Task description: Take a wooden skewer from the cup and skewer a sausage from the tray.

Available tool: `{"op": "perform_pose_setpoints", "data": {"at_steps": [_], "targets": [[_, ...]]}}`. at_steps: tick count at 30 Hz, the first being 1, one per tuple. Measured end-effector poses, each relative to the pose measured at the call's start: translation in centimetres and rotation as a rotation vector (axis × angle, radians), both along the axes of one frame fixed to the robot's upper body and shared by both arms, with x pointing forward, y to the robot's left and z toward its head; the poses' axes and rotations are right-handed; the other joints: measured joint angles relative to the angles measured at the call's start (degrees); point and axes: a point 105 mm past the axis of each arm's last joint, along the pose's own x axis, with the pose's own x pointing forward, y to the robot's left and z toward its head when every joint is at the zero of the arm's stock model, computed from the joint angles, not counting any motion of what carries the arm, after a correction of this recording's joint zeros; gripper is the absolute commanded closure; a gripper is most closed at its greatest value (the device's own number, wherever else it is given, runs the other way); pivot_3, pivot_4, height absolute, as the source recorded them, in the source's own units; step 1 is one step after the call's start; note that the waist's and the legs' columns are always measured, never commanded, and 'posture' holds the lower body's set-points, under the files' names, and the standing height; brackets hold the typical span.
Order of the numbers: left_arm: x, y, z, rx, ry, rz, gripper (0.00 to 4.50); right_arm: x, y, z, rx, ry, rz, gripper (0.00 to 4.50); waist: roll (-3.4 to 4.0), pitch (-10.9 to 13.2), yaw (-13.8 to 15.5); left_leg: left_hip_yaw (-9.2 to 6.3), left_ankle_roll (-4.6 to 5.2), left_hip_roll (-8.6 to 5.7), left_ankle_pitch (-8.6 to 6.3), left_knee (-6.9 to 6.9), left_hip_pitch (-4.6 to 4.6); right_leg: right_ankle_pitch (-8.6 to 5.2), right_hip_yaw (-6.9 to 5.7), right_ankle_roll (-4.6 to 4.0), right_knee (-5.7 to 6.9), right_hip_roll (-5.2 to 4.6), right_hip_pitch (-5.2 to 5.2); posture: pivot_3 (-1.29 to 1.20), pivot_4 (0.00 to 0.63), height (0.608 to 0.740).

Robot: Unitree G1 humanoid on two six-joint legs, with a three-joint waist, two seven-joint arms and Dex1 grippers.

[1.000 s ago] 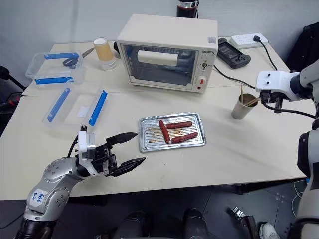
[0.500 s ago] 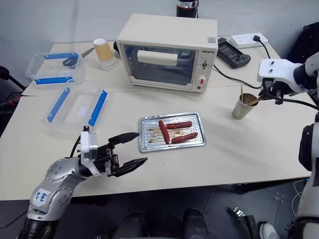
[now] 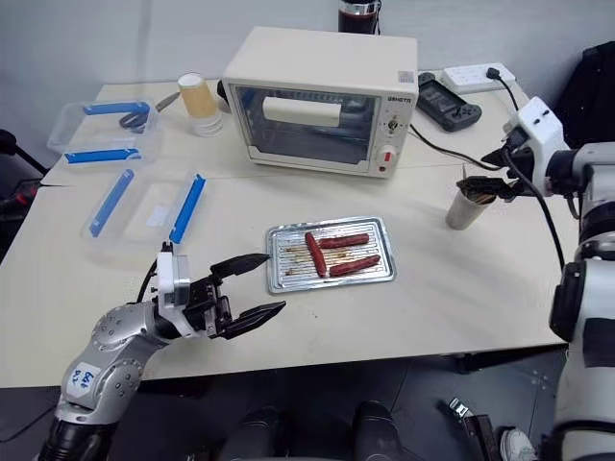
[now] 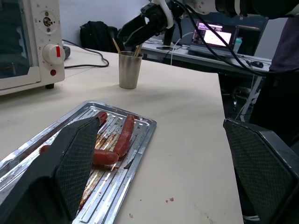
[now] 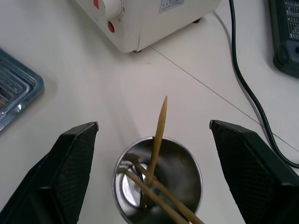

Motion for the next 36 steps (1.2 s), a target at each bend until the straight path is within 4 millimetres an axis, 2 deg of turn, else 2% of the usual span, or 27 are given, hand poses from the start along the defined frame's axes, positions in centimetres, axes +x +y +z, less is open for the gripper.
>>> {"op": "perform_pose_setpoints", "data": {"at_steps": [5, 6, 8, 17, 22, 25, 27, 33, 36], "targets": [[0.0, 0.0, 0.0, 0.006, -0.001, -0.007, 0.00, 0.9, 1.0, -0.1, 0.020, -0.023, -0.016, 0.49, 0.00, 0.0, 0.0, 0.02, 0.00, 0.01, 0.00, 0.00, 0.00, 0.00, 0.02, 0.00, 0.00, 0.00, 0.00, 0.00, 0.150, 0.740], [0.0, 0.0, 0.0, 0.006, 0.000, -0.007, 0.00, 1.0, 1.2, -0.3, 0.022, -0.022, -0.017, 0.85, 0.00, 0.0, 0.0, 0.02, 0.00, 0.01, 0.00, 0.00, -0.01, 0.00, 0.02, 0.00, 0.01, 0.00, -0.01, 0.00, 0.150, 0.740], [0.0, 0.0, 0.0, 0.006, 0.003, -0.006, 0.00, 1.1, 1.3, -0.4, 0.023, -0.015, -0.026, 1.30, 0.00, 0.0, 0.1, 0.01, 0.00, 0.01, 0.00, 0.00, -0.02, 0.00, 0.01, 0.00, 0.00, 0.00, -0.01, 0.00, 0.150, 0.740], [-0.1, 0.2, -0.4, 0.004, 0.020, 0.012, 0.00, 1.2, 1.1, -0.9, -0.013, 0.011, -0.036, 4.32, 0.00, 0.0, 0.0, 0.02, 0.00, 0.01, 0.00, 0.00, -0.04, 0.00, 0.03, 0.00, 0.02, 0.00, -0.05, 0.00, 0.150, 0.740], [0.0, 0.2, -0.4, 0.003, 0.020, 0.019, 0.00, 1.1, 1.3, -0.6, -0.013, 0.011, -0.024, 4.42, 0.00, 0.0, 0.0, 0.04, 0.00, 0.01, 0.00, 0.00, -0.04, 0.00, 0.03, 0.00, 0.02, 0.00, -0.06, 0.00, 0.150, 0.740], [0.0, 0.2, -0.4, 0.003, 0.019, 0.019, 0.00, 1.0, 1.9, 0.6, 0.000, 0.001, 0.005, 4.42, 0.00, 0.0, 0.0, 0.07, 0.00, 0.01, 0.00, 0.00, -0.06, 0.00, 0.07, 0.00, 0.04, 0.00, -0.11, 0.00, 0.150, 0.740], [0.0, 0.2, -0.3, 0.003, 0.018, 0.018, 0.00, 0.9, 2.1, 2.0, 0.010, -0.021, 0.024, 4.42, 0.00, 0.0, 0.0, 0.09, 0.00, 0.01, 0.00, 0.00, -0.12, 0.00, 0.10, 0.00, 0.07, 0.00, -0.21, 0.00, 0.150, 0.740], [0.1, -0.1, 0.6, -0.005, -0.020, -0.014, 0.00, -1.5, 2.1, 8.8, 0.034, -0.123, 0.109, 4.42, 0.00, 0.0, 0.2, 0.21, 0.00, -0.02, 0.00, 0.00, -0.35, 0.00, 0.22, 0.00, 0.16, 0.00, -0.53, 0.00, 0.150, 0.740], [0.3, -0.2, 0.8, -0.008, -0.029, -0.021, 0.00, -2.4, 2.3, 10.4, 0.051, -0.138, 0.155, 4.42, 0.00, 0.0, 0.0, 0.26, 0.00, -0.03, 0.00, -0.01, -0.33, 0.00, 0.26, 0.00, 0.16, 0.01, -0.53, 0.00, 0.150, 0.740]]}}
